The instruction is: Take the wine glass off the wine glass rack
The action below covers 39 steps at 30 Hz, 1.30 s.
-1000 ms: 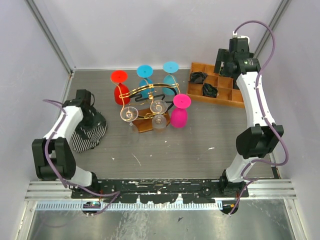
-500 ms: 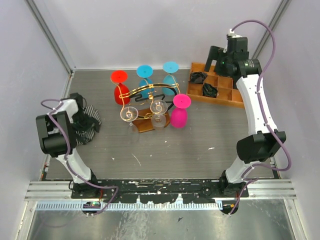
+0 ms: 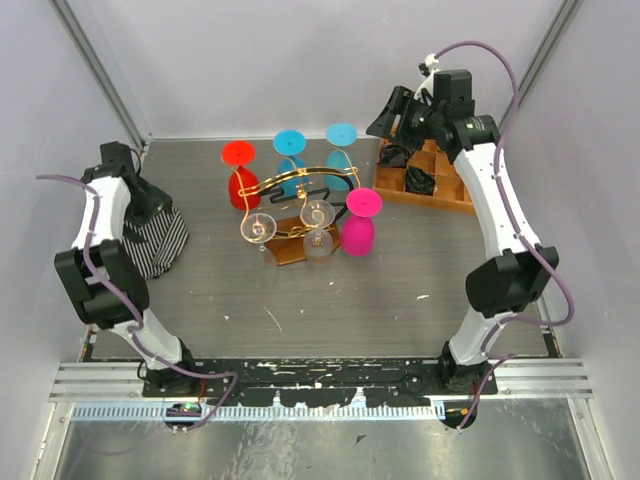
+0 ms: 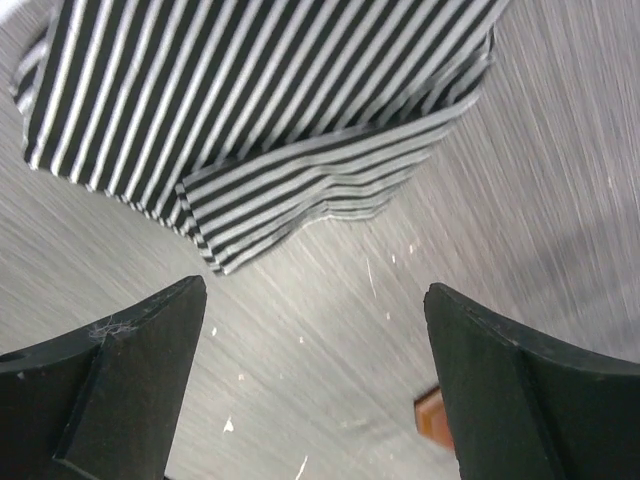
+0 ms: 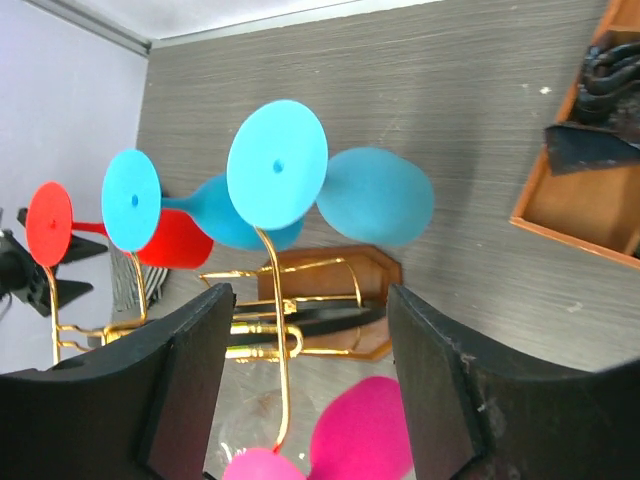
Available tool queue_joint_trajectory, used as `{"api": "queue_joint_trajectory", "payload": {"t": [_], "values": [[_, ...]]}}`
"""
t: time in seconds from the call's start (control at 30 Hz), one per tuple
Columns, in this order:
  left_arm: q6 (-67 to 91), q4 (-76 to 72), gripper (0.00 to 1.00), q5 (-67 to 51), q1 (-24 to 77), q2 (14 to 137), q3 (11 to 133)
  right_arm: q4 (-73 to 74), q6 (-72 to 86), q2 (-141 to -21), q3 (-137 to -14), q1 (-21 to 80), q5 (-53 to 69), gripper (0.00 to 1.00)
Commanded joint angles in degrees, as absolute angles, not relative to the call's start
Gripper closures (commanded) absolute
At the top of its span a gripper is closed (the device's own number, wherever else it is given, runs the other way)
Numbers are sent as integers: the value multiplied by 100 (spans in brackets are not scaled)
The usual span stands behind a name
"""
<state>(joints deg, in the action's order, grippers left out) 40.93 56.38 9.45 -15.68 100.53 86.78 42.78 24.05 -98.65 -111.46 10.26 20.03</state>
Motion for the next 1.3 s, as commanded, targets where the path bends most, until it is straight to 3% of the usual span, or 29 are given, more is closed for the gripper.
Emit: {"api": "queue_joint_trajectory", "payload": {"t": [0.0, 0.4, 0.7, 1.13, 1.17, 1.27], "values": [[4058, 5549, 4, 206, -1348, 9236, 8043, 3639, 2897, -10443, -11586, 1002, 2669, 35], [4379, 5220, 7, -98, -466, 7057, 6821, 2883, 3660, -11303, -11663, 991, 3280, 47], [4347, 5426, 7, -436, -466, 6968, 6854, 2394, 4008, -11268, -11401, 993, 3468, 49], [4368, 5380, 7, -756, -466, 6923, 6715, 2594, 4101, -11856, -12115, 1006, 3641, 55], [4368, 5385, 7, -784, -468, 6933, 6715, 2594, 4112, -11897, -12159, 1010, 3658, 57], [4360, 5379, 7, -819, -466, 6952, 6708, 2460, 4179, -11905, -12147, 1009, 3752, 77]]}}
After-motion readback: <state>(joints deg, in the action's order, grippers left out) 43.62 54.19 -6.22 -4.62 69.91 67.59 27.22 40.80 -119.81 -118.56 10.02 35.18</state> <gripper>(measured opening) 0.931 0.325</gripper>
